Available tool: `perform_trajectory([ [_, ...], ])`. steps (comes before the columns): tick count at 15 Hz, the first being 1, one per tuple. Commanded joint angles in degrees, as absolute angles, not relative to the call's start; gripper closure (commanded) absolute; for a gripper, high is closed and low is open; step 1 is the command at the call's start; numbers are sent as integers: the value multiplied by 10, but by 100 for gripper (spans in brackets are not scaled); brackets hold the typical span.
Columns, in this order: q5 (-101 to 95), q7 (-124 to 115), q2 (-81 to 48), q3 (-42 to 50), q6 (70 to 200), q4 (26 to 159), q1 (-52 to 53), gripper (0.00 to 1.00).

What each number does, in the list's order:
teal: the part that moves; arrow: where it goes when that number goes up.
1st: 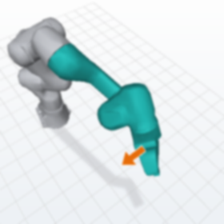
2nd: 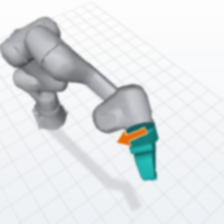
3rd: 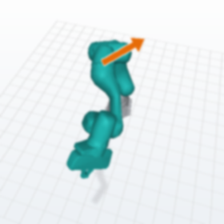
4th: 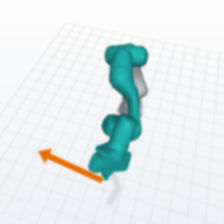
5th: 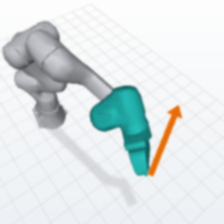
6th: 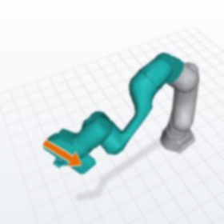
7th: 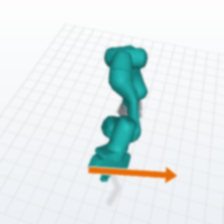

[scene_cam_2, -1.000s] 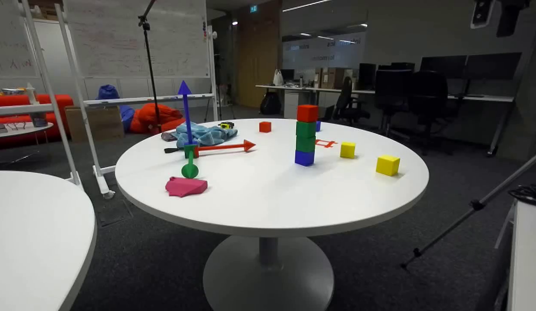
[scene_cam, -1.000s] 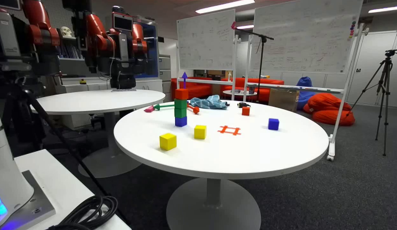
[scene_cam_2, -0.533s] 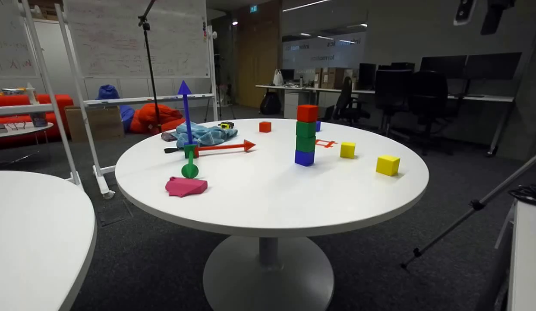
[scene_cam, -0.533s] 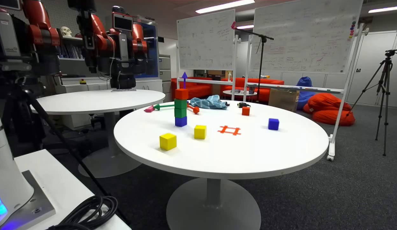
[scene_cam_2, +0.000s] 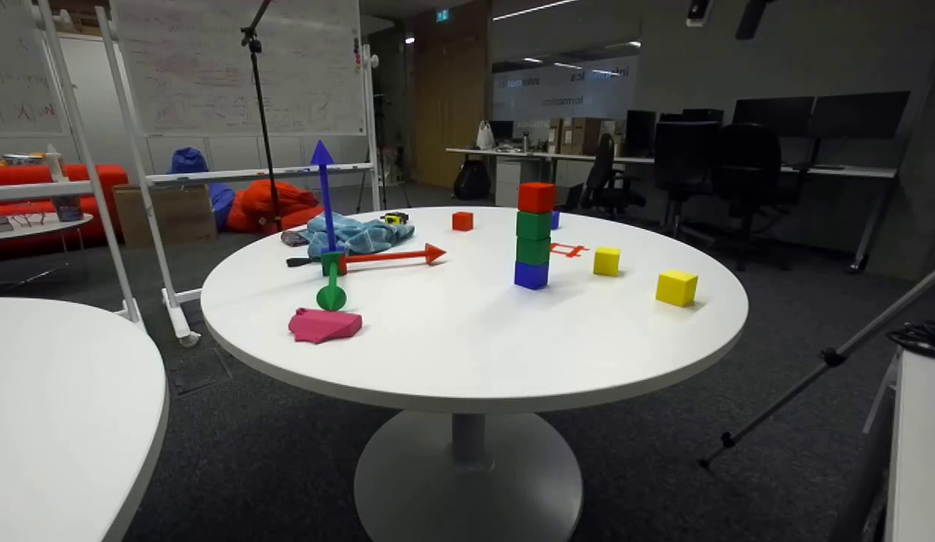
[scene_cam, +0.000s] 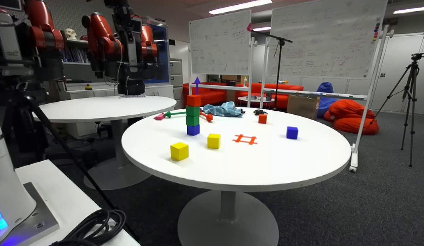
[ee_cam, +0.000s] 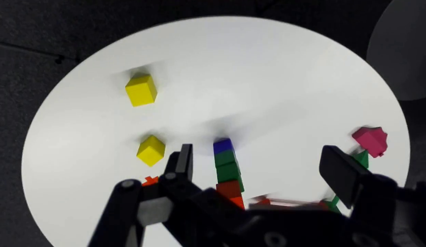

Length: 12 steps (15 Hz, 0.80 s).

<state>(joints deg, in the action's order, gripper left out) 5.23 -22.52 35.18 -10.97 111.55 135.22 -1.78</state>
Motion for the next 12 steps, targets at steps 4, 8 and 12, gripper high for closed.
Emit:
perform_trajectory([
  [4,-49,-238,163,-120,1064,1193,-23,0],
  [8,-89,-220,82,-112,1015,1116,-6,0],
  [12,-126,-174,18,-104,977,1047,16,0],
])
